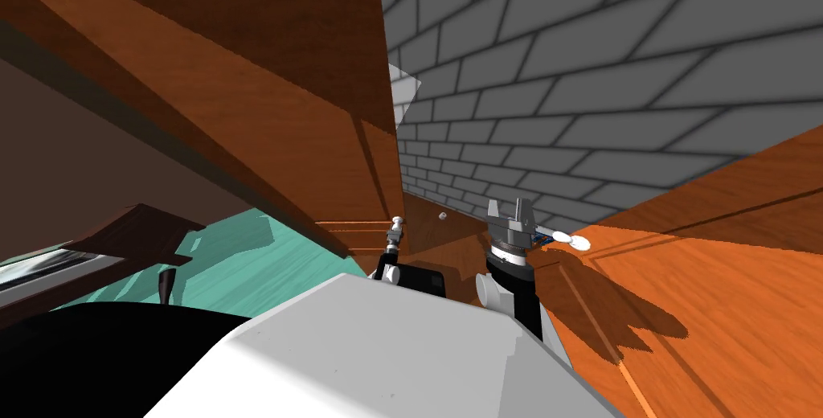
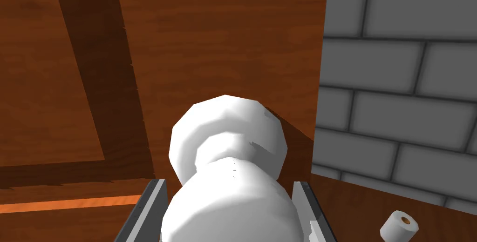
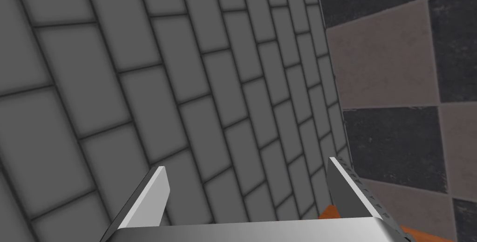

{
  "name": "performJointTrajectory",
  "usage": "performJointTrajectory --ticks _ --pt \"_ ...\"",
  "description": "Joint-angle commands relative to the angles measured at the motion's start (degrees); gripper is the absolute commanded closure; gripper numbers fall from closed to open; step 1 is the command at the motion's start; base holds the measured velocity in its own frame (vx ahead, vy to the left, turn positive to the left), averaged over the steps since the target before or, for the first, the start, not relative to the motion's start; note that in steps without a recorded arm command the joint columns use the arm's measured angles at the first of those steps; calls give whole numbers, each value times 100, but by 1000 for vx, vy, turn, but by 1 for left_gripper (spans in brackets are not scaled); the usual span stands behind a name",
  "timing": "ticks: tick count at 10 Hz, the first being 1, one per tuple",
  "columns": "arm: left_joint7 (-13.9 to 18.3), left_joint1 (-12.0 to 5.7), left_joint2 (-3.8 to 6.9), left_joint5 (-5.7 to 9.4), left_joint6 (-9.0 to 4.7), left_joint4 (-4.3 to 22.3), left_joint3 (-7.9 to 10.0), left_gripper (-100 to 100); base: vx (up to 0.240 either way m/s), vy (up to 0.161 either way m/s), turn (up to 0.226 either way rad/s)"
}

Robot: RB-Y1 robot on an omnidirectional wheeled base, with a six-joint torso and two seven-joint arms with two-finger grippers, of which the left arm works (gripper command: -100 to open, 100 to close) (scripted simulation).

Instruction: Push the door open

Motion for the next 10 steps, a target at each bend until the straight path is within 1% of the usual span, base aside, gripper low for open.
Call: performJointTrajectory --ticks 1,2,5,6,9,10 --pt "28 -68 83 72 -103 92 178 100 206 -20 42" --pt "18 -74 88 90 -108 96 216 100 159 -32 48" --pt "-34 -110 87 188 -136 115 422 100 144 -45 62" --pt "-44 -117 83 208 -142 119 465 100 147 -50 42" --pt "-97 -154 44 307 -171 138 675 100 149 -53 66" --pt "-108 -161 32 326 -176 142 716 100 151 -44 44"
